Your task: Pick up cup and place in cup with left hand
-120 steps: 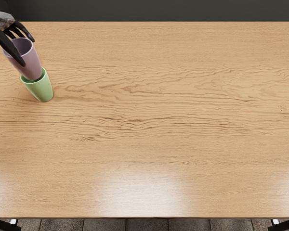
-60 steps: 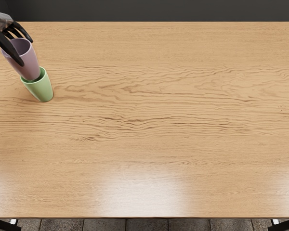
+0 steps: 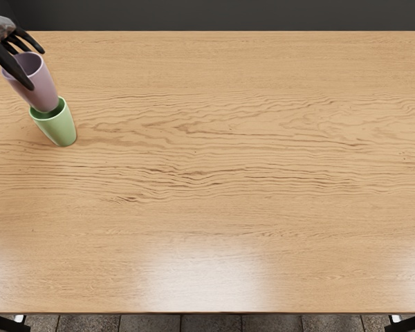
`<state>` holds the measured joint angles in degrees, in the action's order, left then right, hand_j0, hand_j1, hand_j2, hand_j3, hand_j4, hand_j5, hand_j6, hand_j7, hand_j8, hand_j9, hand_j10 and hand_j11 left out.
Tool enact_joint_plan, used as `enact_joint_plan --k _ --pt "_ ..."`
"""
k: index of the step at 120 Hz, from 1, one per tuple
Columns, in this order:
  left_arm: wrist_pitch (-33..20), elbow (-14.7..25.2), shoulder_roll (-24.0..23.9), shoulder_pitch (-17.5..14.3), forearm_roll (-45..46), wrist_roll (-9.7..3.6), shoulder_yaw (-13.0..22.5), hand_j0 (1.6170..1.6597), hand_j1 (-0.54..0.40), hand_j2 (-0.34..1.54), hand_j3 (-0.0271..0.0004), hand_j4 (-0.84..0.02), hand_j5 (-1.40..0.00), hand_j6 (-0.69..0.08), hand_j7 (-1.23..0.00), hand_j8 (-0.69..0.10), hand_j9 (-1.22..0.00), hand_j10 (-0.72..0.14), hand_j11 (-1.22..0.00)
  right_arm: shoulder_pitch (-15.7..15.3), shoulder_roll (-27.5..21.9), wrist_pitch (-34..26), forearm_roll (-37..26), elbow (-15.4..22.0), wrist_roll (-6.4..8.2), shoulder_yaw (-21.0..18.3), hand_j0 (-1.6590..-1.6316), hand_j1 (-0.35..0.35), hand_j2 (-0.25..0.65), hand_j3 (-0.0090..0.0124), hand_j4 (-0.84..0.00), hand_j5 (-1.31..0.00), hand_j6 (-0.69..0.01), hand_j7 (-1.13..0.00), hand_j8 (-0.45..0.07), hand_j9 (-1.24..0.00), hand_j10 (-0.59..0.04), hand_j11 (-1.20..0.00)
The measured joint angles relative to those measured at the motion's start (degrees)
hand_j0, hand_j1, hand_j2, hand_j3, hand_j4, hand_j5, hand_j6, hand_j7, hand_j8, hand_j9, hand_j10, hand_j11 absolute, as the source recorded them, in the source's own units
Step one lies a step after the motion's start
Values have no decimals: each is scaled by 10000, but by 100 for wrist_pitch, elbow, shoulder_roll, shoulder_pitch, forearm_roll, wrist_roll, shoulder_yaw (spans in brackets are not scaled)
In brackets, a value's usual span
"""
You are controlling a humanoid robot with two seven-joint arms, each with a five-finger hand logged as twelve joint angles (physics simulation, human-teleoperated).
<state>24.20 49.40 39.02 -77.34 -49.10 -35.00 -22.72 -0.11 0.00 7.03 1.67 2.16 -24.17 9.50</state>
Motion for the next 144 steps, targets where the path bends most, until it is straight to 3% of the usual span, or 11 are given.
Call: enact_joint_plan --k 32,74,94,107,128,144 --pt "-25 -150 -97 0 3 0 10 16581 -1008 1410 0 -3861 -5079 -3819 -5049 -3535 -5040 -3864 -5038 0 0 0 0 -1 0 0 -16581 -3491 2 0 -6 -1 -10 0 -7 -1 -5 -1" --pt "-84 -158 -210 -11 139 0 -84 16580 588 620 0 -2474 -3200 -2471 -3193 -2418 -3190 -2470 -3189 0 0 0 0 3 0 0 -16581 -3491 2 0 -6 -1 -10 0 -7 -1 -5 -1" --pt "-38 -78 -212 -9 929 0 -85 16580 1651 376 0 -1583 -2028 -1586 -2024 -1561 -2022 -1577 -2020 1 0 0 0 3 0 0 -16581 -3491 2 0 -6 -1 -10 0 -7 -1 -5 -1" --pt "33 177 -151 -15 1463 0 -82 16580 2166 265 0 -1151 -1462 -1157 -1459 -1140 -1457 -1144 -1456 2 0 1 0 4 0 0 -16581 -3491 2 0 -6 -1 -10 0 -7 -1 -5 -1" --pt "318 911 143 16 2565 0 -56 16581 2703 153 0 -695 -871 -701 -869 -692 -867 -689 -866 2 0 5 0 4 0 0 -16581 -3491 2 0 -6 -1 -10 0 -7 -1 -5 -1" --pt "825 1421 394 328 3469 0 -42 16581 2939 104 0 -488 -609 -494 -607 -488 -606 -483 -606 2 0 13 0 5 -4 0 -16581 -3491 2 0 -7 -1 -10 0 -8 -1 -6 -1"
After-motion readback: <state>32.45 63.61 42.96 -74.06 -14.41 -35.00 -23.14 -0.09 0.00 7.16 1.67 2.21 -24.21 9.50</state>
